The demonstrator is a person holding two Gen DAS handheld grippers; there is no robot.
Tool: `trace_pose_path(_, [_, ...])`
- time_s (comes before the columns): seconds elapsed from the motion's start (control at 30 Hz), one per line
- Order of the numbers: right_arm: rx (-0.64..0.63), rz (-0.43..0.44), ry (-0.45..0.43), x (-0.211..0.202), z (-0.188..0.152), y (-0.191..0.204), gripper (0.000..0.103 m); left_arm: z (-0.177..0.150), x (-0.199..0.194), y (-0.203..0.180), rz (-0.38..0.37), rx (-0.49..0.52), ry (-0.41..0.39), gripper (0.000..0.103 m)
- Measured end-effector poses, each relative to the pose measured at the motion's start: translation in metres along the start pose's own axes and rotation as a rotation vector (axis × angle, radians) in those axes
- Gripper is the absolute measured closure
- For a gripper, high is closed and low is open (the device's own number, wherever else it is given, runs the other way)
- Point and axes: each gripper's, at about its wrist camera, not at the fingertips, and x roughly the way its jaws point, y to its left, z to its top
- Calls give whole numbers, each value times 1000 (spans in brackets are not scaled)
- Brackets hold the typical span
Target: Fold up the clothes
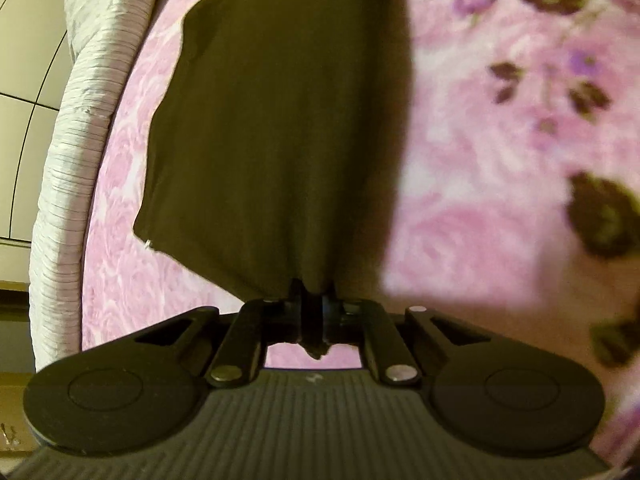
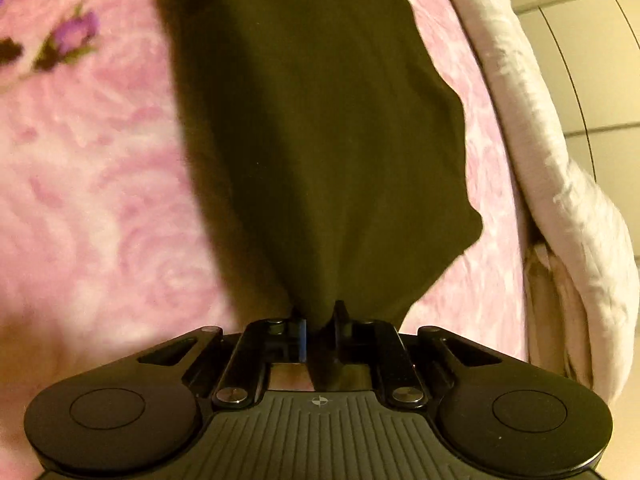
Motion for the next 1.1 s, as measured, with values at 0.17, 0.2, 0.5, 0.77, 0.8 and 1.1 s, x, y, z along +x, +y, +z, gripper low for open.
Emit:
trace_pose_path(0.17, [31,69,51,-49,-11,32,93,-10,-54,-37,-82,7,-38,98])
trace_pose_path(0.2, [43,88,66,-59,-17,41,93,-11,-65,-47,-101,3,-42,98])
trace_pose_path(0.5, [116,97,138,-86,-42,100,84,-21,-84,-95,-176,-46,27,93])
trace_pose_path(0.77, [326,84,191,-147,-51,100,53,-39,-114,-54,-149,-156,109,64])
trace_pose_path(0.8, [363,84,176,-157,-45,96,51,-40,-118,-46,-139,-166,101,59])
trace_pose_path(1.1, [645,164,58,-207,39,103,46,-36,-106,22,-134,-125,29,34])
